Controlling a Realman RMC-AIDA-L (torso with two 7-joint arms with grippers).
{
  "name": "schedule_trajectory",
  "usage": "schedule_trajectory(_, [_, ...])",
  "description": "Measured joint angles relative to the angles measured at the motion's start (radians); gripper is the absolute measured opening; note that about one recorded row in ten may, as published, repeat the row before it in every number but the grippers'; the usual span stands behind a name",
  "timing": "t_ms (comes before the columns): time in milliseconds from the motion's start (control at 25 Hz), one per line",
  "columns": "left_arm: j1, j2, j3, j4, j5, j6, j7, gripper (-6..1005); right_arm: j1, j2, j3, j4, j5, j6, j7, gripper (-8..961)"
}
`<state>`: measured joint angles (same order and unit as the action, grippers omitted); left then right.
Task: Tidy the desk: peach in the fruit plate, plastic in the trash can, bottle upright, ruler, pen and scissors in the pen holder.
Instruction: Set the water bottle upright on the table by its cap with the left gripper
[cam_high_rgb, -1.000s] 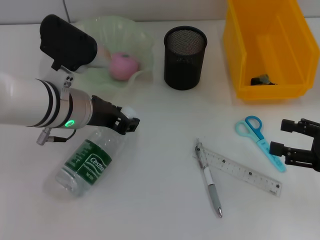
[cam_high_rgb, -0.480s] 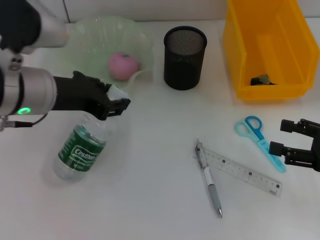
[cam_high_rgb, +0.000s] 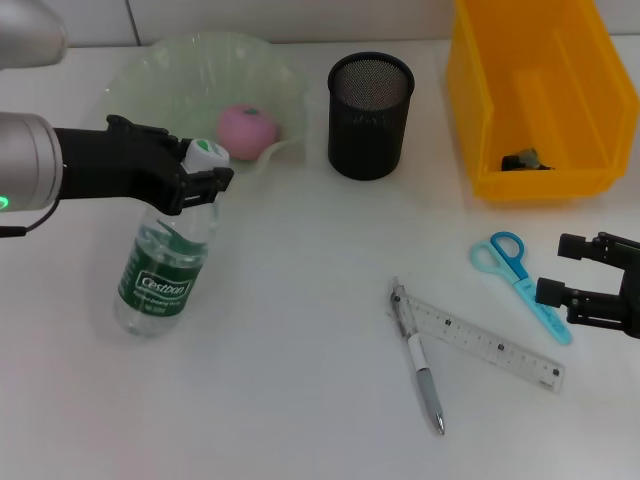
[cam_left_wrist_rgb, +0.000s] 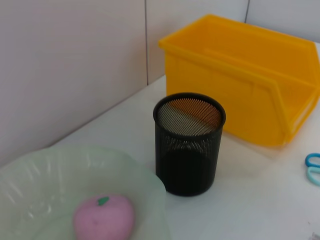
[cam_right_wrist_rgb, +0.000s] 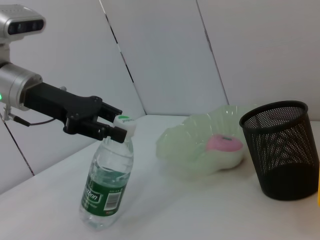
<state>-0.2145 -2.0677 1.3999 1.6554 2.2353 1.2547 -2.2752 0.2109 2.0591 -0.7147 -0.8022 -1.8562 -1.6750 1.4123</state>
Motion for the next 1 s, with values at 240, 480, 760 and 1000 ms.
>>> schedule_trajectory(240, [0.011, -0.001, -0.028, 0.005, -0.054, -0.002, 0.039, 445, 0.0, -0.001, 0.0, -0.001, 0.0, -0.001, 0.001, 828])
schedule_trajectory(480, [0.024, -0.001, -0.052, 0.005, -0.092, -0.008, 0.084, 444, 0.002, 0.0, 0.0, -0.002, 0.0, -0.001, 0.001, 827])
schedule_trajectory(760, [0.024, -0.002, -0.07, 0.001, -0.099, -0.011, 0.102, 449, 0.002, 0.001, 0.0, -0.002, 0.0, -0.003, 0.001, 826])
schedule_trajectory(1000, [0.025, -0.002, -0.072, -0.01, -0.1, -0.017, 0.105, 462, 0.002, 0.001, 0.0, -0.002, 0.0, -0.006, 0.001, 826])
